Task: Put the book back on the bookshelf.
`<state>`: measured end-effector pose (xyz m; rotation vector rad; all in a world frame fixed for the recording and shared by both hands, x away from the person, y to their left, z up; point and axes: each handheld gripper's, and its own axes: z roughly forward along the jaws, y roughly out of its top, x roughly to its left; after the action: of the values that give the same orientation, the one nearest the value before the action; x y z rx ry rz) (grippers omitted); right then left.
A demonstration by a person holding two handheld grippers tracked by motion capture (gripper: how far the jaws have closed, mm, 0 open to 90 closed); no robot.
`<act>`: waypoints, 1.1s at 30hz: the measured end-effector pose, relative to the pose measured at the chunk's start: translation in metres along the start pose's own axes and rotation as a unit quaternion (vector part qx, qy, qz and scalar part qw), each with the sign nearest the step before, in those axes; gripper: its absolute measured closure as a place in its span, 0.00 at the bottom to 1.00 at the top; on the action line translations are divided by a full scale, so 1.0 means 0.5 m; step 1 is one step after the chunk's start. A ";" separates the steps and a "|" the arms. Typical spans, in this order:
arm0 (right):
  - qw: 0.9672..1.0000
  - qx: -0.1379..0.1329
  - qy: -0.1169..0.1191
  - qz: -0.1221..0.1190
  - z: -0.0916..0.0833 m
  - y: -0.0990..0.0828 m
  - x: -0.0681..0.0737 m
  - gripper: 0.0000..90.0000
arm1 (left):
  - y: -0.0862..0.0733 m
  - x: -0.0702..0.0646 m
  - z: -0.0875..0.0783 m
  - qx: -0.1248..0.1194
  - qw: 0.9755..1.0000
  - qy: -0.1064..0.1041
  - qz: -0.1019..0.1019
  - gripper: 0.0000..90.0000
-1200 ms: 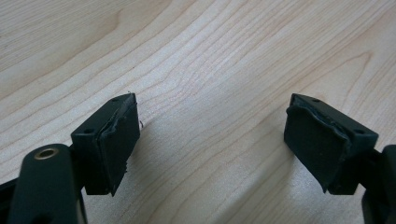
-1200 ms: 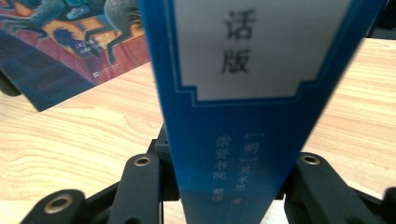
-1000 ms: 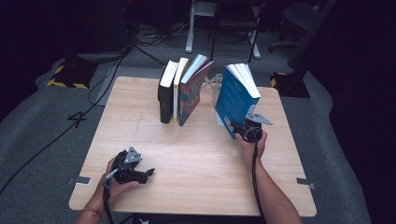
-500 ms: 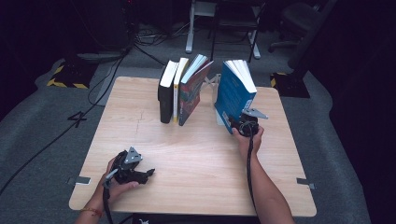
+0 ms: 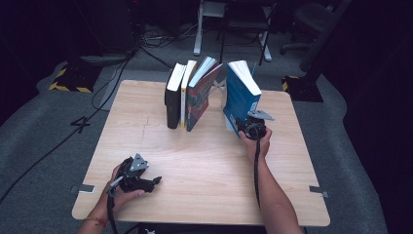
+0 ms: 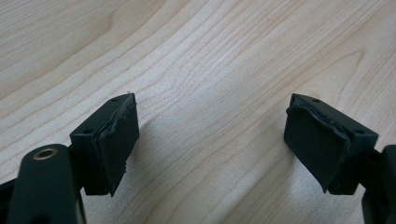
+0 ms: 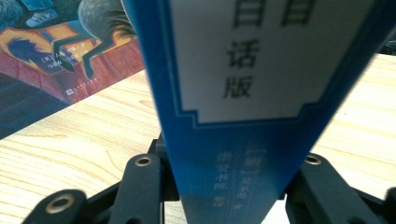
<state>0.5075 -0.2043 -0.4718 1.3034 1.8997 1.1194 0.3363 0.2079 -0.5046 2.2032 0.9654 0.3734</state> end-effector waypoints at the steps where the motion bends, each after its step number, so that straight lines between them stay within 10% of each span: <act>1: 1.000 0.001 0.000 -0.002 0.000 0.000 0.000 0.68 | 0.000 0.000 0.000 0.000 1.000 0.000 0.000 0.21; 33: 0.997 0.028 0.036 -0.054 -0.045 0.021 -0.013 0.61 | 0.000 0.000 0.000 0.000 1.000 0.000 0.000 0.21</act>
<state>0.4965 -0.2156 -0.4516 1.1885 2.0423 1.0779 0.3362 0.2078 -0.5047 2.2026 0.9656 0.3742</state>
